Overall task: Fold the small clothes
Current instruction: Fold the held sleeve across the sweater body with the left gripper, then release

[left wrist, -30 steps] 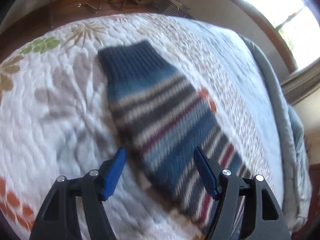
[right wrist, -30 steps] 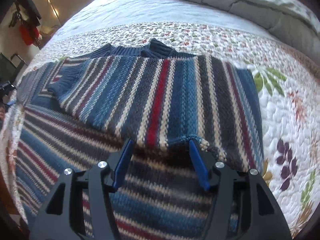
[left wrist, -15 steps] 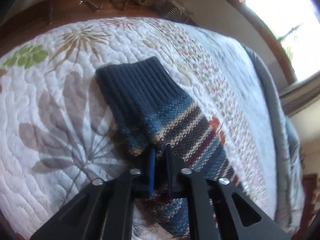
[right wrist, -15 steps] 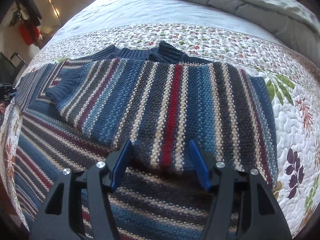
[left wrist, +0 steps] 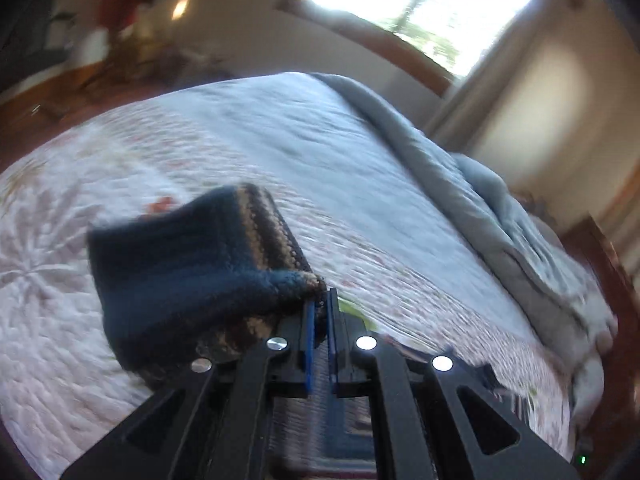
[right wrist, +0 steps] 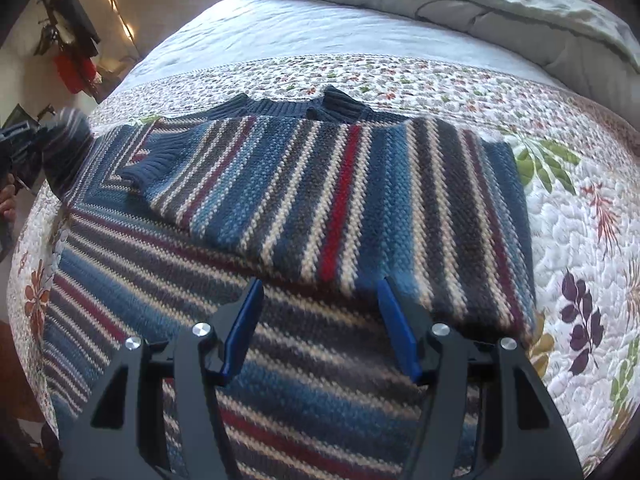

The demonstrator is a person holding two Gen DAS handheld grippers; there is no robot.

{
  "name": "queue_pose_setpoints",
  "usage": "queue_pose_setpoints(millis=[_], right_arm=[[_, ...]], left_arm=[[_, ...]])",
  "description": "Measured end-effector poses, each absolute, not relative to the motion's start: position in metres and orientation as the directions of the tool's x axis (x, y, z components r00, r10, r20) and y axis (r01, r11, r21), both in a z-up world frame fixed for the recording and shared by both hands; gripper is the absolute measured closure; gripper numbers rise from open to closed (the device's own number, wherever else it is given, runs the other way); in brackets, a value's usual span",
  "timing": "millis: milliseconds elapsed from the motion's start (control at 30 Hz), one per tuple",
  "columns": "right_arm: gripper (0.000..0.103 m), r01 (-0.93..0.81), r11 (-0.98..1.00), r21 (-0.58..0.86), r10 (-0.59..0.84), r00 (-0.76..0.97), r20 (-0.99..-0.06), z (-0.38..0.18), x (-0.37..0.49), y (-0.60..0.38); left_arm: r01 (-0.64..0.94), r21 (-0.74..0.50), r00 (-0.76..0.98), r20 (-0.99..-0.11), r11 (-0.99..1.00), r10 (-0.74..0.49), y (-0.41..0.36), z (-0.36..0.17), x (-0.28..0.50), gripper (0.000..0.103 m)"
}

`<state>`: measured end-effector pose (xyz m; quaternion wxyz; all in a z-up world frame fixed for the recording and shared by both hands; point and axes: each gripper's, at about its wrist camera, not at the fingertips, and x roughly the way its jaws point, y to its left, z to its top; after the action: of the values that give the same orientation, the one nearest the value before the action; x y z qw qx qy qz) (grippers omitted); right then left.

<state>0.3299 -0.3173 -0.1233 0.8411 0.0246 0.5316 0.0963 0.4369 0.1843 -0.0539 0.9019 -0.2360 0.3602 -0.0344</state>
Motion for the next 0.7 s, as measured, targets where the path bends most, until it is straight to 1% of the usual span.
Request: queue_pose_setpoints(millis=[67, 100, 167, 233, 333, 367, 467, 567, 633, 667, 700], right_arm=[[0.043, -0.135, 0.980, 0.148, 0.192, 0.416, -0.889, -0.125, 0.325, -0.322], [0.043, -0.135, 0.980, 0.147, 0.191, 0.415, -0.890, -0.126, 0.324, -0.322], [0.043, -0.137, 0.980, 0.145, 0.190, 0.414, -0.890, -0.127, 0.321, -0.324], [0.043, -0.141, 0.979, 0.150, 0.196, 0.410, -0.891, -0.127, 0.318, -0.326], [0.041, -0.148, 0.978, 0.150, 0.198, 0.409, -0.891, -0.126, 0.313, -0.328], [0.040, -0.152, 0.978, 0.144, 0.195, 0.406, -0.893, -0.126, 0.313, -0.328], [0.040, -0.160, 0.978, 0.130, 0.186, 0.408, -0.894, -0.125, 0.314, -0.325], [0.040, -0.164, 0.976, 0.144, 0.200, 0.405, -0.892, -0.123, 0.318, -0.315], [0.040, -0.177, 0.970, 0.168, 0.226, 0.399, -0.889, -0.119, 0.323, -0.301], [0.040, -0.186, 0.966, 0.181, 0.242, 0.394, -0.887, -0.116, 0.326, -0.292], [0.040, -0.192, 0.962, 0.192, 0.255, 0.388, -0.886, -0.114, 0.330, -0.283]], left_arm=[[-0.034, -0.436, 0.725, -0.630, 0.899, -0.278, 0.145, -0.051, 0.436, 0.098], [0.013, -0.437, 0.698, -0.641, 0.899, -0.321, 0.118, -0.055, 0.437, 0.098], [0.062, -0.443, 0.655, -0.658, 0.895, -0.371, 0.089, -0.063, 0.438, 0.098], [0.112, -0.443, 0.569, -0.706, 0.890, -0.423, 0.056, -0.084, 0.440, 0.098], [0.167, -0.455, 0.469, -0.744, 0.874, -0.477, 0.033, -0.106, 0.434, 0.095], [0.181, -0.453, 0.449, -0.752, 0.873, -0.483, 0.029, -0.110, 0.428, 0.090], [0.182, -0.444, 0.444, -0.759, 0.877, -0.476, 0.031, -0.114, 0.397, 0.080], [0.151, -0.413, 0.487, -0.759, 0.898, -0.432, 0.047, -0.113, 0.375, 0.060], [0.101, -0.388, 0.534, -0.756, 0.916, -0.379, 0.065, -0.109, 0.360, 0.059], [0.079, -0.384, 0.551, -0.752, 0.920, -0.361, 0.070, -0.107, 0.356, 0.057], [0.036, -0.379, 0.573, -0.751, 0.925, -0.329, 0.077, -0.105, 0.354, 0.052]])
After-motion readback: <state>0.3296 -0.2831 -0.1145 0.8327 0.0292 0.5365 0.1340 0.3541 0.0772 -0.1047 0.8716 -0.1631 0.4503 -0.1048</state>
